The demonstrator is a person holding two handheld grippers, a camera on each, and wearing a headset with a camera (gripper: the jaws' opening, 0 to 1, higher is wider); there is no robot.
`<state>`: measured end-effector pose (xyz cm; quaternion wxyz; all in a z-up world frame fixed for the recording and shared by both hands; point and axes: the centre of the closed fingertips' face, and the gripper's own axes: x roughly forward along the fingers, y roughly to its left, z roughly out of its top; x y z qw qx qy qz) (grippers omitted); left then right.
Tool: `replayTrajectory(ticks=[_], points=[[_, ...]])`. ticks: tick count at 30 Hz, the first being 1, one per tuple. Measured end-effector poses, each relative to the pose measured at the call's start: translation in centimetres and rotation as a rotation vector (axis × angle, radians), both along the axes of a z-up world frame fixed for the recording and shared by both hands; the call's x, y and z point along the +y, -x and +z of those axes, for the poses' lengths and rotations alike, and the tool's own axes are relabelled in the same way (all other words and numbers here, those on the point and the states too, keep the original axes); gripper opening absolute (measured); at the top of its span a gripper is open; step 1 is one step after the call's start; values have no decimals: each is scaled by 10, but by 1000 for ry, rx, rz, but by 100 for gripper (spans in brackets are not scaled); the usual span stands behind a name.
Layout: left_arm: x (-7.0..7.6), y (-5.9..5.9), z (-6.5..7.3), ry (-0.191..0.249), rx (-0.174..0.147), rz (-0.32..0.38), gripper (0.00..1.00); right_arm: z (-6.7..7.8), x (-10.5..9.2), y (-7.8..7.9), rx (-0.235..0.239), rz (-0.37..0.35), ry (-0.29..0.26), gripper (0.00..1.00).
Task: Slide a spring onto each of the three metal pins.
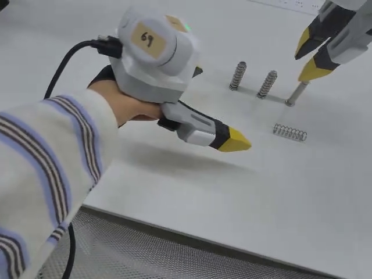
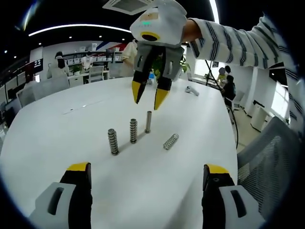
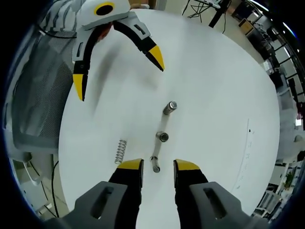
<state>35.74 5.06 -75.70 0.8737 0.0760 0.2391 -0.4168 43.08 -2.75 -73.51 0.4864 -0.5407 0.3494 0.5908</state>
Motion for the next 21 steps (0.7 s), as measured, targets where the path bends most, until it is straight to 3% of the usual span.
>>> replayTrajectory(ticks=[5, 9, 14, 21], points=[[5, -1, 1, 2, 4, 10, 96, 4, -2, 11, -5, -56, -85, 28], [8, 0, 0, -3, 20, 11, 95, 4, -10, 19, -32, -87, -118, 31], [16, -2, 1, -14, 16, 24, 94, 4, -13, 27, -12, -180, -216, 35], [24, 0, 4, -9, 28, 26, 94, 3, -22, 37, -3, -262, -285, 39]])
